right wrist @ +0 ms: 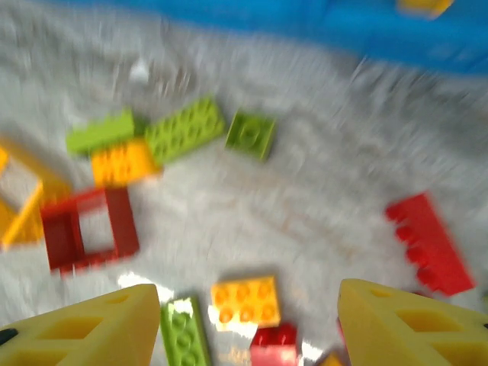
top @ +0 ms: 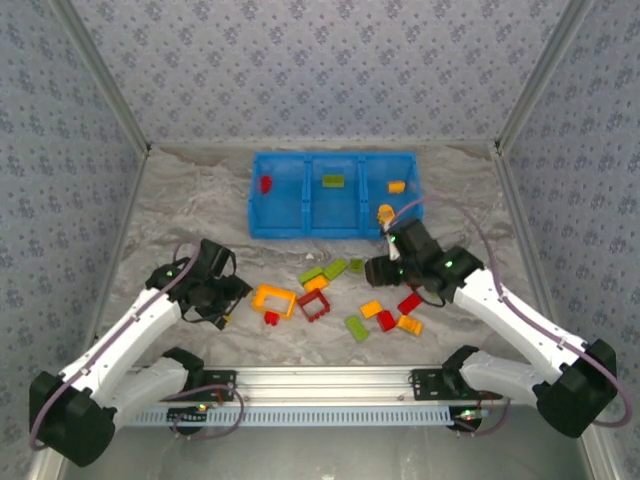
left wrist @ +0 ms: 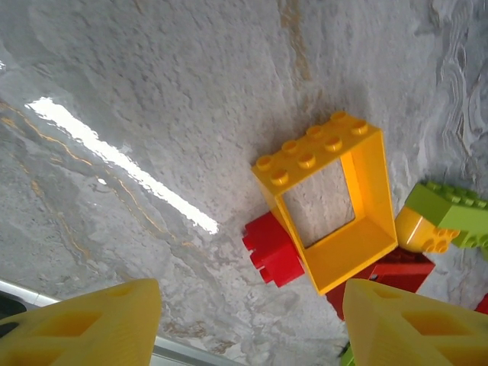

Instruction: Sort the legos into containers by color

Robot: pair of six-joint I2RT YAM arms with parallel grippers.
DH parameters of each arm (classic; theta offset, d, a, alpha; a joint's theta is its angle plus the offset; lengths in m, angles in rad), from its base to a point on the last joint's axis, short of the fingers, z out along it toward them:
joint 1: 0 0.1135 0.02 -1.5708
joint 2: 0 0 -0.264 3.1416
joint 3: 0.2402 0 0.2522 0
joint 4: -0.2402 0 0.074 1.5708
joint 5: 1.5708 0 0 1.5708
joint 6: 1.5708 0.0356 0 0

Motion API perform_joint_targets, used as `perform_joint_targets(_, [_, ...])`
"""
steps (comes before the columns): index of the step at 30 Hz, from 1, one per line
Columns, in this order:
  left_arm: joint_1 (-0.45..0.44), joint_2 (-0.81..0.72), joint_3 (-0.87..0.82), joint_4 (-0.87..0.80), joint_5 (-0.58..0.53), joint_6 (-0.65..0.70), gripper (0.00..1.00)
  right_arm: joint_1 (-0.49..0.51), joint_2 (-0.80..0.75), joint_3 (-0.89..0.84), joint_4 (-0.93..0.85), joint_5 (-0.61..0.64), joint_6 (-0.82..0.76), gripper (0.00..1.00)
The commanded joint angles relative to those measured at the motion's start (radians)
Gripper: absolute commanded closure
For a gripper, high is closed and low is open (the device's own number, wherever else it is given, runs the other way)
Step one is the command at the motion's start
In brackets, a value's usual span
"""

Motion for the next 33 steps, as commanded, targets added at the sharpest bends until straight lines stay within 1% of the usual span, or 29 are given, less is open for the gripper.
perform_joint_targets(1, [-0.074,0.048,0.048,0.008,-0.02,0.018,0.37,0.059,-0.015,-0.02,-0.04,0.022,0.041,0.36])
perform_joint_targets(3, [-0.15,0.092,0.046,0.043,-0.023,0.028,0.38,0.061,-0.014,-0.026,-0.021,0.024,0.057,0.36])
perform_joint_targets(5, [-0.227,0.136,0.05,0.037,-0.065,0.033,0.39,0.06,-0.008,-0.019,-0.014,0.036,0.068,0.36])
perform_joint_targets(6, [-0.257,0.159,0.038,0.046,-0.076,0.029,0.42,0.058,-0.003,-0.017,-0.008,0.035,0.069,0.36])
perform_joint_targets(8, [-0.28,0.187,0.006,0.116,-0.066,0.029,0.48,0.057,0.006,-0.012,-0.002,0.03,0.068,0.36])
perform_joint_targets(9, [-0.293,0.195,-0.004,0.169,-0.063,0.057,0.51,0.058,0.009,-0.01,-0.004,0.024,0.069,0.36])
perform_joint_targets(10, [-0.306,0.209,0.004,0.207,-0.05,0.116,0.52,0.058,0.011,-0.007,-0.006,0.02,0.067,0.36])
perform_joint_targets(11, [-0.329,0.236,0.035,0.198,-0.049,0.208,0.51,0.059,0.01,-0.007,-0.013,0.018,0.065,0.36])
perform_joint_targets(13, [-0.398,0.293,0.108,0.097,-0.101,0.381,0.46,0.057,0.003,-0.007,-0.022,0.017,0.055,0.36])
perform_joint_targets(14, [-0.447,0.312,0.126,0.053,-0.141,0.452,0.43,0.055,0.0,-0.008,-0.027,0.018,0.049,0.36])
perform_joint_targets(15, [-0.487,0.325,0.124,0.02,-0.175,0.498,0.4,0.052,-0.003,-0.009,-0.032,0.017,0.043,0.36])
perform_joint_targets(16, [-0.503,0.333,0.108,0.009,-0.193,0.519,0.38,0.048,-0.005,-0.009,-0.035,0.016,0.039,0.36])
perform_joint_targets(20, [-0.503,0.332,0.033,0.085,-0.256,0.557,0.28,0.034,-0.018,0.001,-0.047,0.005,0.03,0.36])
perform_joint_targets(22, [-0.501,0.357,0.028,0.103,-0.289,0.566,0.26,0.033,-0.025,0.01,-0.052,-0.007,0.031,0.36])
perform_joint_targets(24, [-0.501,0.379,0.008,0.14,-0.289,0.577,0.24,0.031,-0.035,0.012,-0.06,-0.012,0.034,0.36])
perform_joint_targets(27, [-0.5,0.395,-0.022,0.217,-0.266,0.596,0.24,0.027,-0.043,0.009,-0.065,-0.01,0.043,0.36])
perform_joint_targets(30, [-0.488,0.408,-0.006,0.237,-0.283,0.629,0.25,0.025,-0.038,0.012,-0.065,-0.016,0.048,0.36])
perform_joint_targets(31, [-0.474,0.416,-0.001,0.237,-0.283,0.639,0.26,0.025,-0.036,0.014,-0.064,-0.016,0.05,0.36])
perform_joint_targets(33, [-0.451,0.433,0.008,0.279,-0.275,0.664,0.32,0.025,-0.028,0.018,-0.063,-0.02,0.052,0.36])
